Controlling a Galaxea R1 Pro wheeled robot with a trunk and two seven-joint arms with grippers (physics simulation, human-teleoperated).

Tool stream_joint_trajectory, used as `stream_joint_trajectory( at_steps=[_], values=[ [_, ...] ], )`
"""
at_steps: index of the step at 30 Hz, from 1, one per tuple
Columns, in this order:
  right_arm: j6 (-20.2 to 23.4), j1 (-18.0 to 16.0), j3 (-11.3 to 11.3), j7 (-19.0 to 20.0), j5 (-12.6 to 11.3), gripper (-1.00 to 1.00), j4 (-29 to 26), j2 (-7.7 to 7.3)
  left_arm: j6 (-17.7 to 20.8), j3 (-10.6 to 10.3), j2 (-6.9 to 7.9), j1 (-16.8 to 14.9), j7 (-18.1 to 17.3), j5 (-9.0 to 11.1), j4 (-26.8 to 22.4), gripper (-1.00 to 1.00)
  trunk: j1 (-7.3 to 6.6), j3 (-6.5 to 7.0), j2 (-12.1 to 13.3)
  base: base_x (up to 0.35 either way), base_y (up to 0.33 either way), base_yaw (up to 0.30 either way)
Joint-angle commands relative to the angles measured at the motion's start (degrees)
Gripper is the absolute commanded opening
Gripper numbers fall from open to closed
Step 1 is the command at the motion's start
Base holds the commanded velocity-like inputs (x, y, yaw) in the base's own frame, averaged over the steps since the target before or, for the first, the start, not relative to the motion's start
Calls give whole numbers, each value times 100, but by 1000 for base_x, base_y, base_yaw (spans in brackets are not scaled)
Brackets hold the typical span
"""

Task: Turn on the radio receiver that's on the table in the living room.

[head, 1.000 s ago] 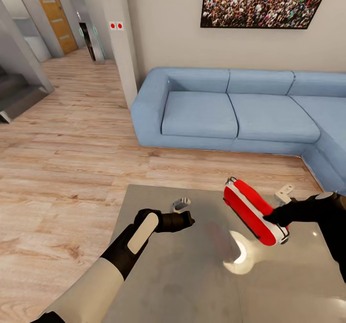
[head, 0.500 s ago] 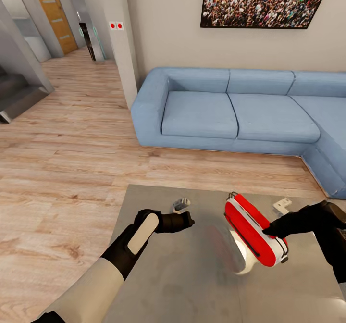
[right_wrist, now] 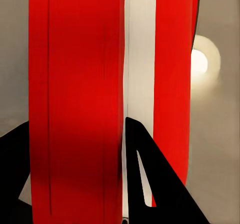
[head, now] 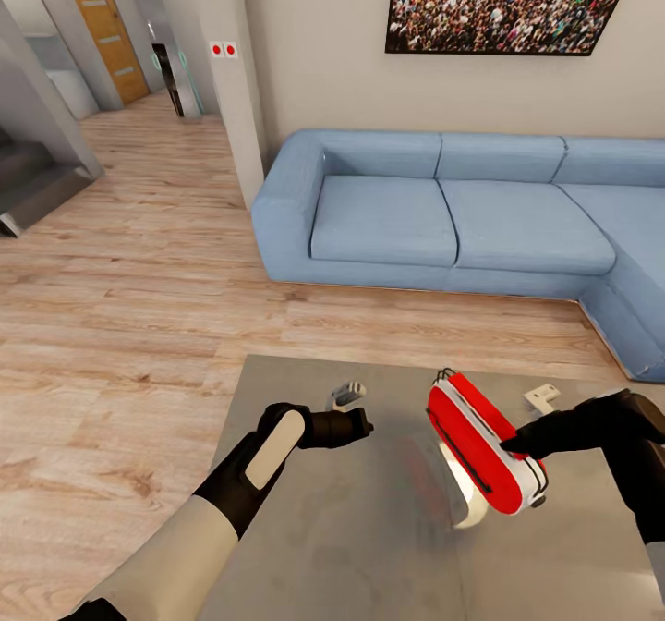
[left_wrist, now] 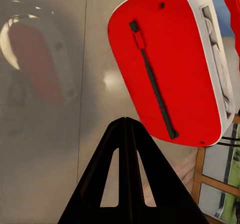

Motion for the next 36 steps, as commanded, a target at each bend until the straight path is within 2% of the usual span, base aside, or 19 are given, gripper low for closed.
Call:
stream_joint_trajectory(
  at_steps=[1, 4, 9, 10, 16, 22, 24, 30, 34, 35, 36],
  values=[
    [1, -1, -7, 1, -10, -100, 0, 0, 0, 0, 0, 0, 0, -2, 0, -100, 0, 0, 0, 0, 0, 0],
    [-2, -1, -16, 5, -19, -100, 1, 1, 0, 0, 0, 0, 0, -1, 0, -100, 0, 0, 0, 0, 0, 0],
    [-146, 38, -41, -150, -168, -100, 166, 163, -17, -6, 0, 0, -2, 1, 45, -100, 0, 0, 0, 0, 0, 0],
    [-176, 43, -30, -132, -201, -100, 198, 129, -21, -10, 0, 0, -2, 1, 33, -100, 0, 0, 0, 0, 0, 0],
    [0, 50, -51, 66, 35, -100, 31, 129, -35, -17, 0, 0, 0, 0, -2, -100, 0, 0, 0, 0, 0, 0],
    [154, 52, -221, 59, 45, -100, -3, 144, -30, -21, 0, 0, 0, 0, -5, -100, 0, 0, 0, 0, 0, 0],
    [65, 52, -287, 22, 42, -100, 7, 161, -25, -24, 0, 0, 0, 0, 10, -100, 0, 0, 0, 0, 0, 0],
    [-167, 52, -483, -173, 33, -100, 126, 355, -21, -36, 0, 1, -8, -3, 205, -100, 0, 0, 0, 0, 0, 0],
    [-307, 52, -613, -300, -15, -100, 257, 485, -39, -168, 0, 1, -16, -19, 335, -100, 0, 0, 0, 0, 0, 0],
    [-1863, 52, -1310, -1370, -52, -100, 781, 1174, -41, -332, 0, 1, -17, -20, 1019, -100, 0, 0, 0, 0, 0, 0],
    [-1911, 52, -1314, -1406, -109, -100, 810, 1182, -54, -398, 0, 1, -17, -23, 1073, -100, 0, 0, 0, 0, 0, 0]
  ],
)
